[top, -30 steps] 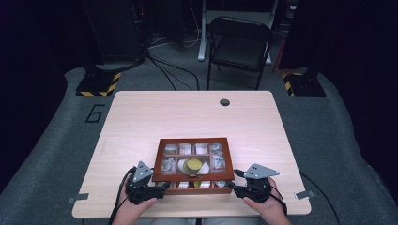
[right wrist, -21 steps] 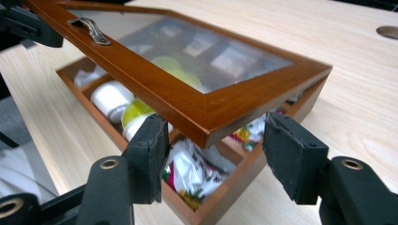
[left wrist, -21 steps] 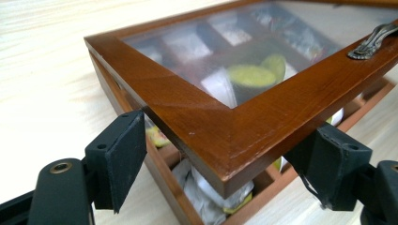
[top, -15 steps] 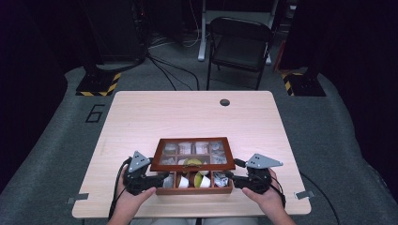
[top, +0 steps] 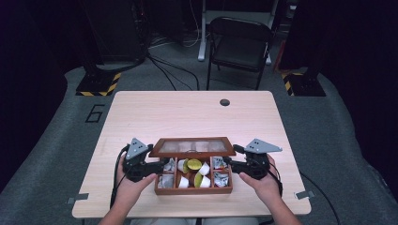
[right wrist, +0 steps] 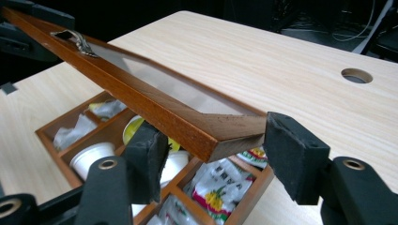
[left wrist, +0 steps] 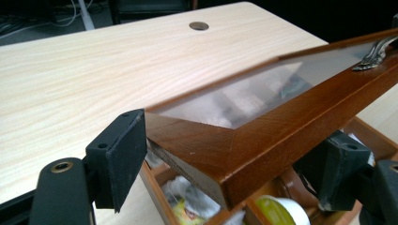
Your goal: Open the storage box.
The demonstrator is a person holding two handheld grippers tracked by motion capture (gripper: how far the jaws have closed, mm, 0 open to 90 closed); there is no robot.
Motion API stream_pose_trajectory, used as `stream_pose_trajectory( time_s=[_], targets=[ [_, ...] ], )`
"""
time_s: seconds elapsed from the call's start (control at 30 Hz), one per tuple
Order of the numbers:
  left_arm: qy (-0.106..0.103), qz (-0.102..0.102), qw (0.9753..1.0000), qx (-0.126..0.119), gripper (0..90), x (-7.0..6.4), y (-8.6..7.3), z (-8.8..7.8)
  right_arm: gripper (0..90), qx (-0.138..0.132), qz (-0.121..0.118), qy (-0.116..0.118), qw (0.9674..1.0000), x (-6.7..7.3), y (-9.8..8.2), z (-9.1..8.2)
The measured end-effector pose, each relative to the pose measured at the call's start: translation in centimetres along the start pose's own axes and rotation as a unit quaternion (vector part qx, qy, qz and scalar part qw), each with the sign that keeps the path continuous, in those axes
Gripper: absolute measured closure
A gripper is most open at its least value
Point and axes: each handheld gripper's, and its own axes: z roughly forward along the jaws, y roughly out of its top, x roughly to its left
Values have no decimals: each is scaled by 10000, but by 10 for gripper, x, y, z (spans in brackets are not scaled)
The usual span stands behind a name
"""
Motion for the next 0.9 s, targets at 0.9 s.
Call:
stream_pose_trajectory(
  time_s=[0.9],
  targets=[
    [6,-372,9989,-294,201,20,30,27,337,-173,174,-378,9990,-14,36,34]
  ],
)
